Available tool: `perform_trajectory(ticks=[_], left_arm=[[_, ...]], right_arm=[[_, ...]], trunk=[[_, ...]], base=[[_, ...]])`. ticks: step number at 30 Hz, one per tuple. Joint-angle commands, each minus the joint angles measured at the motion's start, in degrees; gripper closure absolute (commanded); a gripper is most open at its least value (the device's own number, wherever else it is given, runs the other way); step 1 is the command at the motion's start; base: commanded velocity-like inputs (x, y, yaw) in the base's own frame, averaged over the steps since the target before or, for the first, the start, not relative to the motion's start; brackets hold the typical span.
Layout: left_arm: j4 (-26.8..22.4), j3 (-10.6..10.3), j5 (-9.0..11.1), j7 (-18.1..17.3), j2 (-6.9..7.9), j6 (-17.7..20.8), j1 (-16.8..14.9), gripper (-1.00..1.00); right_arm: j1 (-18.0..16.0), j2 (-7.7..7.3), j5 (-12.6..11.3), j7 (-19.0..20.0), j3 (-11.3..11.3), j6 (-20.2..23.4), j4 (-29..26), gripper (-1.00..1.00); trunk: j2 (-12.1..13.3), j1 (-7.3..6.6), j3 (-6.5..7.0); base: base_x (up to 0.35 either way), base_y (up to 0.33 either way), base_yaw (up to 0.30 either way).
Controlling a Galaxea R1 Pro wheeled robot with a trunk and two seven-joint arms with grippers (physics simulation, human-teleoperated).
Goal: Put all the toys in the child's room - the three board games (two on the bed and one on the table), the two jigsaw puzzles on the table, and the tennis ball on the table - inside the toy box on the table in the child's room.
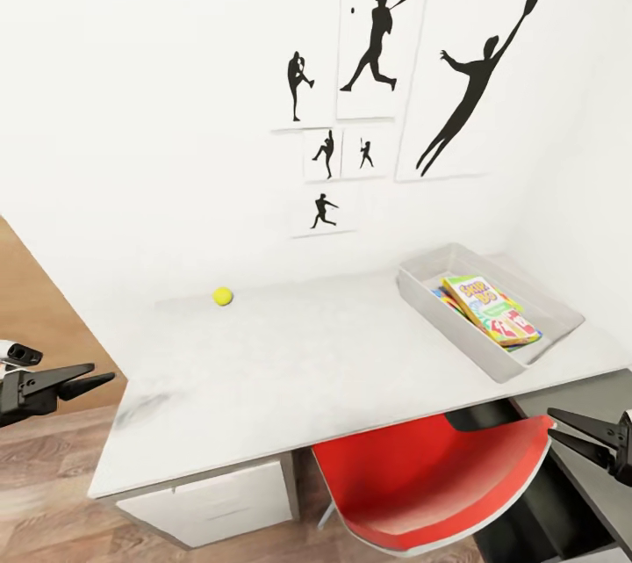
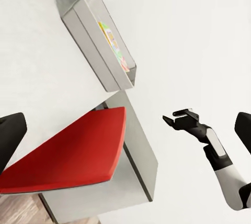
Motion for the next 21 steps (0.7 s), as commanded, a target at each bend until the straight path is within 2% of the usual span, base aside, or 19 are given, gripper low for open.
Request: perform_trajectory(ticks=[1,21], left_arm=[[-0.03,-0.49,0.59,-0.15,0.01,0.59,-0.36,-1.0],[0.27,-0.49,0.42,-0.14,-0.04,0.58,-0.36,-1.0]], right_arm=[[0.04,-0.02,0.25,0.31,-0.07,0.14,-0.04,-1.0],[0.02,-0.02,0.28,0.31,-0.07,0.14,-0.04,-1.0]], trunk=[[-0.11,0.04,-0.01],[-0.11,0.04,1.89]], base=[[0.0,0.042,0.073],[-0.065,0.004,0.076]])
